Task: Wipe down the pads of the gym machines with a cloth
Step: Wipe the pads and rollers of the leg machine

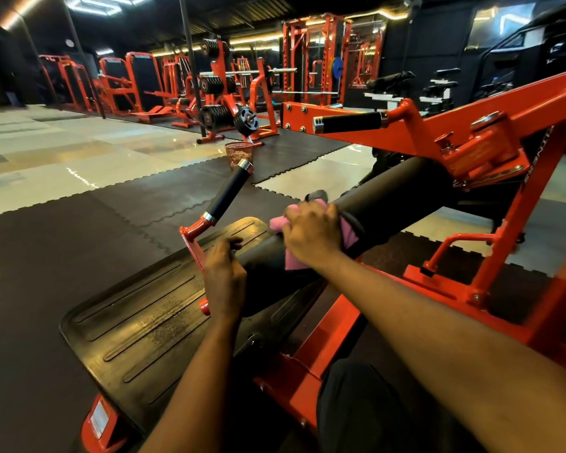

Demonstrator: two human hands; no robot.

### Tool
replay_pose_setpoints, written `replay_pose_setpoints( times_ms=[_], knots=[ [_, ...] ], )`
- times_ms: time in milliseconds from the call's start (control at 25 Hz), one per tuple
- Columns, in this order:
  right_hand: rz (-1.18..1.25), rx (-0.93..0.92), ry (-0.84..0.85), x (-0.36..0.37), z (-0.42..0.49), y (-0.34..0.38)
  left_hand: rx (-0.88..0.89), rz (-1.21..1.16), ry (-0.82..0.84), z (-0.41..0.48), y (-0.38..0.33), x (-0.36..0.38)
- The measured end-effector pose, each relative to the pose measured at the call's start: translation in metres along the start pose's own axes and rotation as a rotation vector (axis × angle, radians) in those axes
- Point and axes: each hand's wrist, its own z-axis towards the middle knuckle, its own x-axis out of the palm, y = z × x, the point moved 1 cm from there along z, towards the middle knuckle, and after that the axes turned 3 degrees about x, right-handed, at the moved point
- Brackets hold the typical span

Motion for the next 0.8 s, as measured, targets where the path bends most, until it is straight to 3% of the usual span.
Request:
replay_pose_setpoints(
  times_ms=[120,160,240,320,440,640,800],
  knots=[
    [0.154,-0.152,0.080,0.002,-0.002,0.011,-0.084,-0.037,-0.112,0.016,-0.008,0.000],
    [0.300,-0.121,0.068,-0.004,0.005,0.000,-0.100,-0.038,-0.112,0.022,-0.015,0.006],
    [0.472,0.071,-0.131,-0.018,0.022,-0.039,-0.119,0.033,-0.020,0.033,-0.036,0.029],
    [0.393,0.297,-0.241,-0.019,0.028,-0.086,-0.181,0.247,0.153,0.037,-0.065,0.064],
    [0.219,0.247,-0.223,-0.002,0.015,-0.121,-0.296,0.452,0.363,0.037,-0.100,0.111],
    [0.138,0.153,-0.260,0.001,0.013,-0.127,-0.148,0.512,0.234,0.036,-0.079,0.105],
    [0.094,0.122,-0.305,0.005,0.011,-0.129,-0.261,0.581,0.218,0.033,-0.017,0.043]
  ],
)
